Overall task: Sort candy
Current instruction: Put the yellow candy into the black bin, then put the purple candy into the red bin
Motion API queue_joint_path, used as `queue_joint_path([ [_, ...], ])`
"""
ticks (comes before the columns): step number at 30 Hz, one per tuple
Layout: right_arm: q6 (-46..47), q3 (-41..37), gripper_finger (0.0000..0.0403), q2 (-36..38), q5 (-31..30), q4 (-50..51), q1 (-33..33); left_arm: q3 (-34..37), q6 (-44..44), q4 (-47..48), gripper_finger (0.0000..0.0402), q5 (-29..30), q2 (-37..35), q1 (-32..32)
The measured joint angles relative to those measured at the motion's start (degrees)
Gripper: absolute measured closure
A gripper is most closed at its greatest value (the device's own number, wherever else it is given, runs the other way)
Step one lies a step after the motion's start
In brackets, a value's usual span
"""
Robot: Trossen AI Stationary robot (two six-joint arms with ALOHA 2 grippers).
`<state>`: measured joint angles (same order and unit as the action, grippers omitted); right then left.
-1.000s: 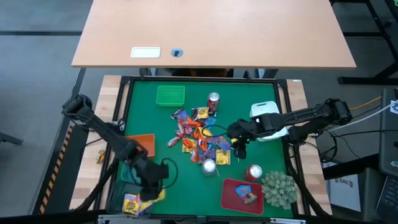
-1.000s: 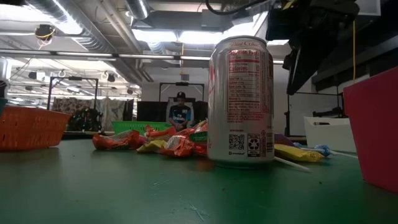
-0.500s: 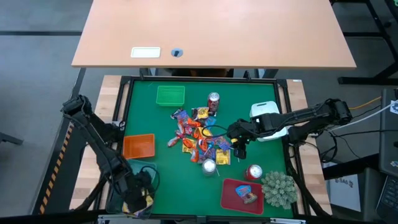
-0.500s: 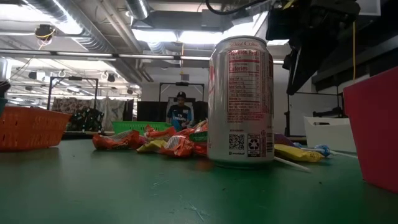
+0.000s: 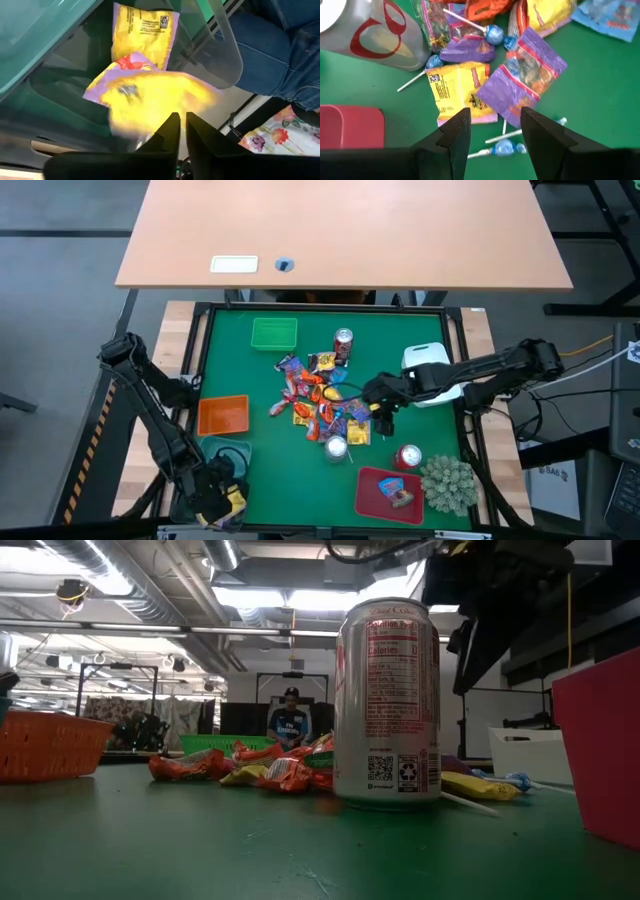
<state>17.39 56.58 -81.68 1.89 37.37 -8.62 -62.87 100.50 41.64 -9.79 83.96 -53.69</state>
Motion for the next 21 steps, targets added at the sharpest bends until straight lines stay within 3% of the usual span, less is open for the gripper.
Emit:
queue_joint_path([
  [5, -1.36, 0.00, 0.0230, -2.42, -1.62, -1.72, 0.00, 0.00, -0.11, 0.01, 0.0324, 1.18, 0.02, 0.02],
  [10, -1.35, 0.00, 0.0230, -4.52, -10.59, -1.75, 0.00, 0.00, -1.83, -0.06, 0.0285, 7.44, 0.02, 0.04],
  [15, -1.31, 0.00, 0.0230, -6.92, -13.36, -2.85, 0.02, 0.00, -4.82, -0.10, 0.0272, 14.02, 0.02, 0.49],
  [21, -1.31, 0.00, 0.0230, -10.54, -13.33, -4.97, 0.04, 0.00, -9.39, -0.12, 0.0271, 15.63, 0.04, 2.05],
])
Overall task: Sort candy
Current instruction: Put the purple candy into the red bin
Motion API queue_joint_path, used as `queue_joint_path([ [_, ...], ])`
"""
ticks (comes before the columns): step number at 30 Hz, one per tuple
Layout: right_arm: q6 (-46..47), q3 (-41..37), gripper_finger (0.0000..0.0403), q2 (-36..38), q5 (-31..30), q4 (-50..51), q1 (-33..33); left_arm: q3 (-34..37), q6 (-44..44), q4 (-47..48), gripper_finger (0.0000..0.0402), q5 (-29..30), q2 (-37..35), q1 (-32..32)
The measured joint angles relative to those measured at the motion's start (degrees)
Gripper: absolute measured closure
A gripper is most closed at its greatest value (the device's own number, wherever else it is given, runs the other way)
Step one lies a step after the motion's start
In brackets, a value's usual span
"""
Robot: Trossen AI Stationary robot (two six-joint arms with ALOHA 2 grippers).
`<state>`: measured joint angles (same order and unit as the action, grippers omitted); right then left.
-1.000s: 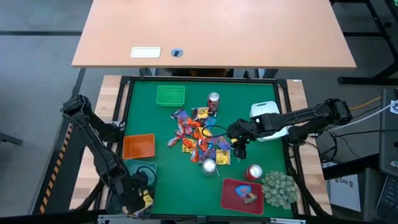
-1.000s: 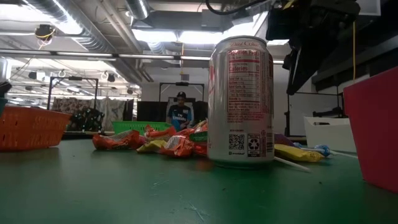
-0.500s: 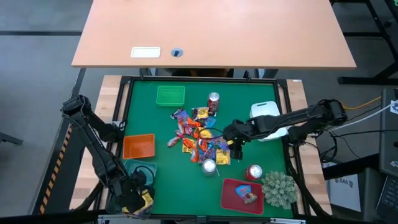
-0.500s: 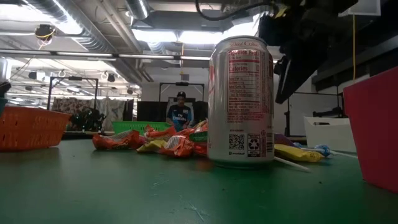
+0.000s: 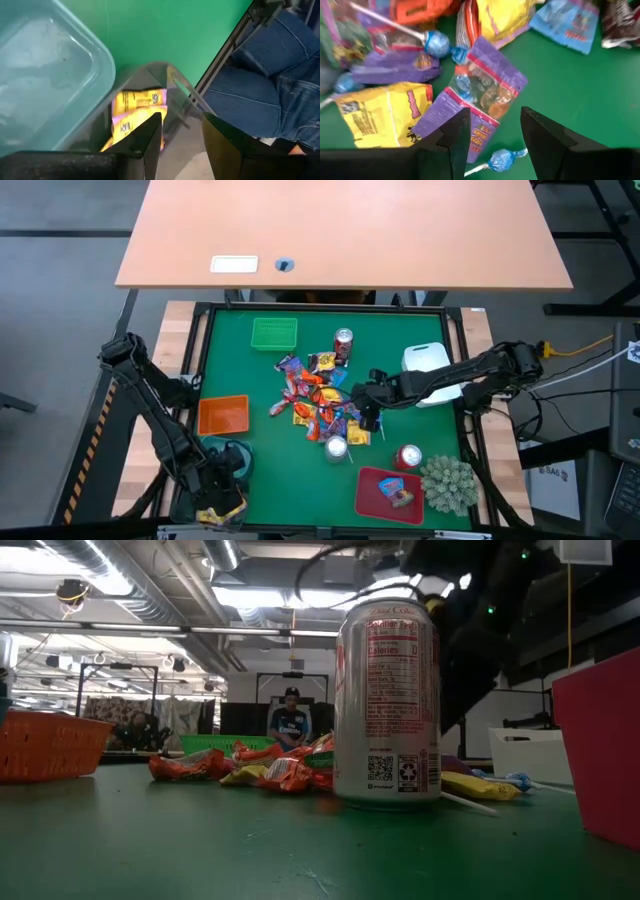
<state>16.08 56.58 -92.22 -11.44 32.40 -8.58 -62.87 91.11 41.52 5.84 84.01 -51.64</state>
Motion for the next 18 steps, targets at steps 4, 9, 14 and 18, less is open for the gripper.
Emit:
queue_joint_path([
  [4, -0.04, 0.00, 0.0230, -2.55, 0.08, -0.81, 0.54, 0.00, -1.71, -0.04, 0.0271, 0.07, 0.00, 1.06],
  [9, -0.07, 0.00, 0.0230, -5.79, 1.50, -2.66, 2.65, 0.00, -1.77, -0.08, 0.0271, 0.14, 0.00, 2.29],
  [14, -0.08, 0.07, 0.0230, -8.78, 4.02, -2.88, 5.06, 0.00, -1.79, -0.09, 0.0271, 0.14, 0.00, 2.67],
  [18, -0.07, 0.26, 0.0233, -9.73, 5.81, -2.97, 6.10, 0.00, -1.86, -0.09, 0.0271, 0.89, 0.00, 2.67],
])
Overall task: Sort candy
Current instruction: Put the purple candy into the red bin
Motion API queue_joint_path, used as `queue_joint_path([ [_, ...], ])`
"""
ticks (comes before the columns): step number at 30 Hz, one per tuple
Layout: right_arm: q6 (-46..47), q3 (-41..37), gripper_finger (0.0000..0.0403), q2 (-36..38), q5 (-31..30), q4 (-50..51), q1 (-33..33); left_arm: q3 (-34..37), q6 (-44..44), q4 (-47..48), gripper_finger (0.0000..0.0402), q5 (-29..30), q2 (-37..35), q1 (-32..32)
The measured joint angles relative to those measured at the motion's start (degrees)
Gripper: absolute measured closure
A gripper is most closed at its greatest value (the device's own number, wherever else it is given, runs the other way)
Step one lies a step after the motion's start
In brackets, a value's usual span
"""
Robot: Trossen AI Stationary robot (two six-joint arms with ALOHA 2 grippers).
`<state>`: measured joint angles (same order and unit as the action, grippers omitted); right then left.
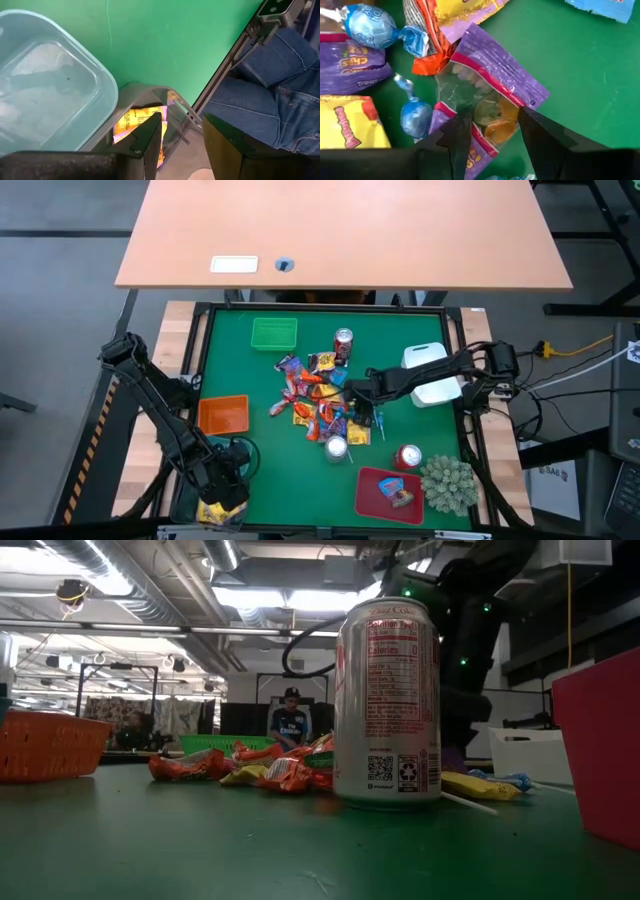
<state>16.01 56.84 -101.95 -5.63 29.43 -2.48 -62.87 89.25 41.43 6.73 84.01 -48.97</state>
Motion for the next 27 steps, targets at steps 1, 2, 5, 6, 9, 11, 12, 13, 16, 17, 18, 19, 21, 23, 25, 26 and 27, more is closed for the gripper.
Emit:
queue_joint_path([
  [1, -0.02, 0.00, 0.0238, 0.00, 0.22, 0.02, 0.04, 0.00, -0.02, -0.02, 0.0271, 0.10, 0.00, 0.00],
  [2, 0.00, 0.00, 0.0244, -0.03, 0.24, 0.00, 0.04, 0.00, 0.00, 0.02, 0.0271, 0.14, 0.00, 0.00],
  [5, -0.01, -0.01, 0.0275, -0.07, 0.24, -0.02, 0.04, 0.00, -0.01, 0.01, 0.0271, 0.52, 0.00, 0.00],
  [6, 0.00, -0.04, 0.0288, -0.09, 0.26, -0.01, 0.04, 0.00, -0.02, 0.00, 0.0271, 1.04, 0.00, 0.00],
  [9, -0.02, -0.05, 0.0332, -0.12, 0.49, 0.00, 0.02, 0.00, -0.02, 0.00, 0.0271, 2.97, 0.00, 0.00],
  [11, -0.02, -0.07, 0.0364, -0.14, 0.69, -0.02, 0.02, 0.00, -0.02, 0.02, 0.0271, 4.15, 0.00, 0.00],
  [12, -0.02, -0.11, 0.0380, -0.04, 0.71, -0.02, 0.00, 0.00, -0.02, 0.02, 0.0271, 4.96, 0.00, 0.00],
  [13, -0.04, -0.11, 0.0390, -0.04, 0.70, -0.05, 0.00, 0.00, -0.02, 0.02, 0.0271, 5.76, 0.00, 0.00],
  [16, -0.24, -0.11, 0.0391, -0.03, 0.70, -0.07, -0.11, 0.00, -0.02, 0.02, 0.0271, 7.64, 0.00, 0.00],
  [17, -0.24, -0.14, 0.0387, 0.21, 0.72, -0.03, -0.11, 0.00, -0.02, 0.02, 0.0271, 8.29, 0.00, 0.03],
  [18, -0.24, -0.19, 0.0385, 0.39, 0.77, 0.08, -0.11, 0.00, -0.02, 0.02, 0.0271, 8.86, 0.00, 0.13],
  [19, -0.24, -0.23, 0.0386, 0.59, 0.81, 0.20, -0.11, 0.00, -0.08, 0.00, 0.0271, 9.24, 0.00, 0.31],
  [21, -0.26, -0.42, 0.0394, 1.56, 1.18, 1.18, -0.11, 0.00, -1.86, -0.11, 0.0271, 9.79, 0.02, 0.83],
  [23, -0.28, -0.50, 0.0400, 2.86, 1.23, 1.54, -0.11, -0.01, -4.26, -0.38, 0.0271, 10.60, 0.02, 1.57],
  [25, -0.28, -0.48, 0.0398, 4.73, 1.21, 1.37, -0.11, -0.02, -6.68, -0.34, 0.0271, 11.31, 0.02, 2.64],
  [26, -0.28, -0.46, 0.0397, 5.54, 1.21, 1.64, -0.11, -0.02, -8.04, -0.37, 0.0271, 11.75, 0.02, 3.25],
  [27, -0.26, -0.46, 0.0399, 6.31, 1.21, 1.75, -0.13, -0.02, -9.35, -0.35, 0.0271, 12.27, 0.02, 3.90],
])
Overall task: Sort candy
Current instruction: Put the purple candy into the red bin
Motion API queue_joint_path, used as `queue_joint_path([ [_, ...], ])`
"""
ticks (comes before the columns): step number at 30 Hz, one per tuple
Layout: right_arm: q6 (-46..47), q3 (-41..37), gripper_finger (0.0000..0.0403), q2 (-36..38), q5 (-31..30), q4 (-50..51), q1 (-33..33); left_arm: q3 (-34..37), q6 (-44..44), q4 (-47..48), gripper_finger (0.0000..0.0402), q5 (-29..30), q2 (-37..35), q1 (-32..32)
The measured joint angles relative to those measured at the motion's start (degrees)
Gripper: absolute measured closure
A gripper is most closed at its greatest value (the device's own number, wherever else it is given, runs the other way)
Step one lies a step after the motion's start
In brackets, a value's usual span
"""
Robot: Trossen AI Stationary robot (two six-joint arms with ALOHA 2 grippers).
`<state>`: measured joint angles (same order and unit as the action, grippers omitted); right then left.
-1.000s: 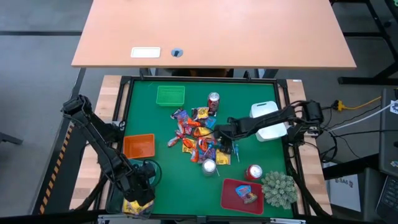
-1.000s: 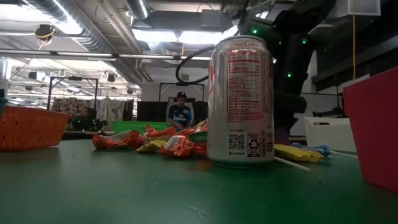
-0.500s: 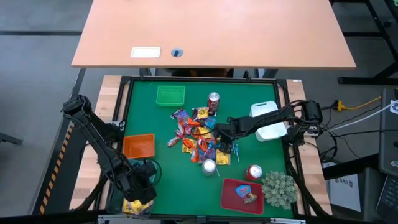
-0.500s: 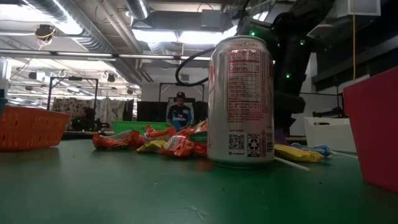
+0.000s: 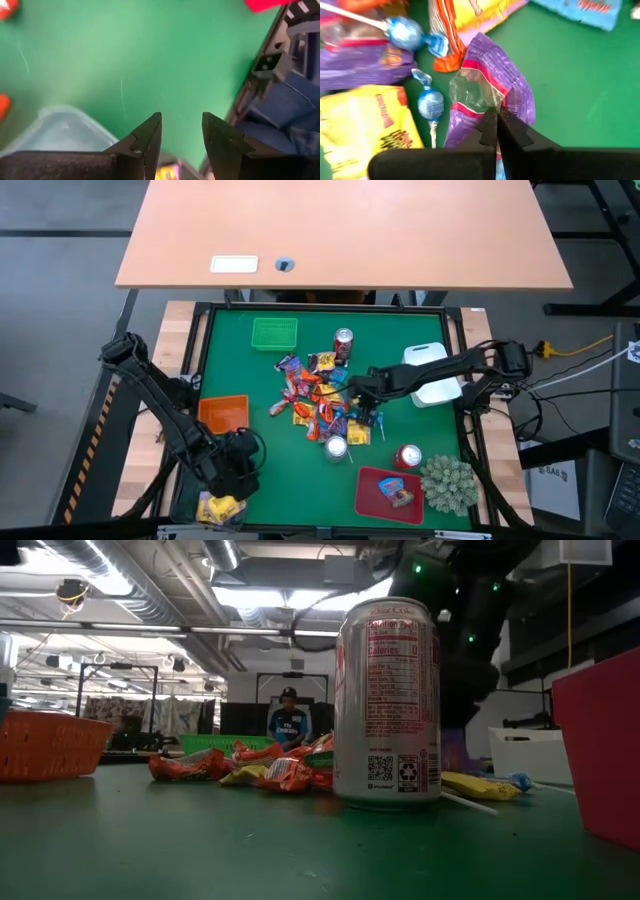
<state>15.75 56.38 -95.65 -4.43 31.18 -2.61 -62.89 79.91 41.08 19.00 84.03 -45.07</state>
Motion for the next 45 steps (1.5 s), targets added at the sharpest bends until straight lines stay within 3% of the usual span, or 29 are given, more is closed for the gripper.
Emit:
queue_joint_path([
  [6, 0.33, 0.11, 0.0401, 5.05, 4.71, 0.36, 0.00, -0.01, -8.77, -0.05, 0.0271, 0.14, 0.00, 4.72],
  [12, 1.67, 0.13, 0.0401, 9.09, 15.06, 0.31, -0.09, -0.02, -17.12, 0.00, 0.0271, 0.15, 0.00, 10.44],
  [18, 4.45, 0.15, 0.0402, 12.08, 20.01, -0.12, -3.72, -0.02, -24.49, 0.07, 0.0271, 1.39, 0.00, 17.10],
  [32, 9.86, 0.20, 0.0402, 13.21, 20.20, -0.24, -18.37, -0.02, -29.38, 0.06, 0.0271, 1.43, 0.00, 32.76],
  [45, 9.97, 0.22, 0.0402, 13.21, 22.03, -8.82, -30.73, -0.02, -36.43, 0.05, 0.0271, 1.36, 0.00, 39.30],
])
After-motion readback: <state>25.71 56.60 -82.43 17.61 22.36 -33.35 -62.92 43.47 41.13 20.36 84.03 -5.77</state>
